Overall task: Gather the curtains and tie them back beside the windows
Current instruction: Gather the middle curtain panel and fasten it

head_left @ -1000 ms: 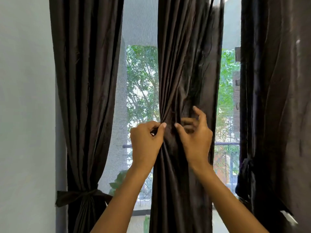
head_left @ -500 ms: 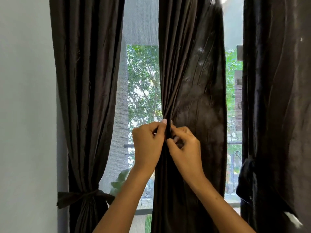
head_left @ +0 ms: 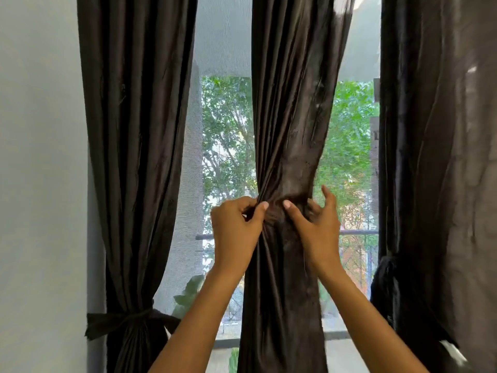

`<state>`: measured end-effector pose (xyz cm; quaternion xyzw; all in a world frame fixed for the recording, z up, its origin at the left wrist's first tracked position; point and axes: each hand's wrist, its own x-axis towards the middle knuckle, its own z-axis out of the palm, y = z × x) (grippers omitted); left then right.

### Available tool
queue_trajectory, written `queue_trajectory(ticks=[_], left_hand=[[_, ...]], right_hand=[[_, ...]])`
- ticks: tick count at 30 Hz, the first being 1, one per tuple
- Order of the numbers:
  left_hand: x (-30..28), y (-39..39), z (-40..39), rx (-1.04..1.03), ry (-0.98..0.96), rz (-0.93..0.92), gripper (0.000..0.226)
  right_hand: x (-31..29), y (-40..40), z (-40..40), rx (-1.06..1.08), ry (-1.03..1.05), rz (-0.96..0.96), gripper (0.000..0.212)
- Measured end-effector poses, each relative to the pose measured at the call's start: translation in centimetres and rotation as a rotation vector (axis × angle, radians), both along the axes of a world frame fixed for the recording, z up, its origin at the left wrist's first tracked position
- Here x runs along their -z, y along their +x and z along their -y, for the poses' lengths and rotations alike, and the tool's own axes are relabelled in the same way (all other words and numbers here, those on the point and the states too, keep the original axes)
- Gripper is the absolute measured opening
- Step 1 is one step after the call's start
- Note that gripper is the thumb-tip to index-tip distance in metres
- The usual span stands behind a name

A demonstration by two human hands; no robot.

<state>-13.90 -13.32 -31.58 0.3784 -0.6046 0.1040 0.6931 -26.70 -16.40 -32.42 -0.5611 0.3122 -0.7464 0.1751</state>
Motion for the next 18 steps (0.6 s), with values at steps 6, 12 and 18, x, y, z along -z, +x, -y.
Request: queue_trajectory(ticks=[6, 12, 18], left_hand=[[0.2, -0.8, -0.3, 0.012, -0.002, 0.002, 0.01], [0.8, -0.9, -0.1, 0.069, 0.002, -0.03, 0.014], [1.0, -1.3, -0.3, 0.107, 0.044, -0.022, 0.018]], right_hand=[[1.8, 1.4, -1.4, 0.291, -0.225, -0.19, 0.042], [3.1, 2.2, -2.1, 0.147, -0.22, -0.335, 0.052], [2.8, 2.1, -1.8, 0.061, -0.159, -0.355, 0.049]])
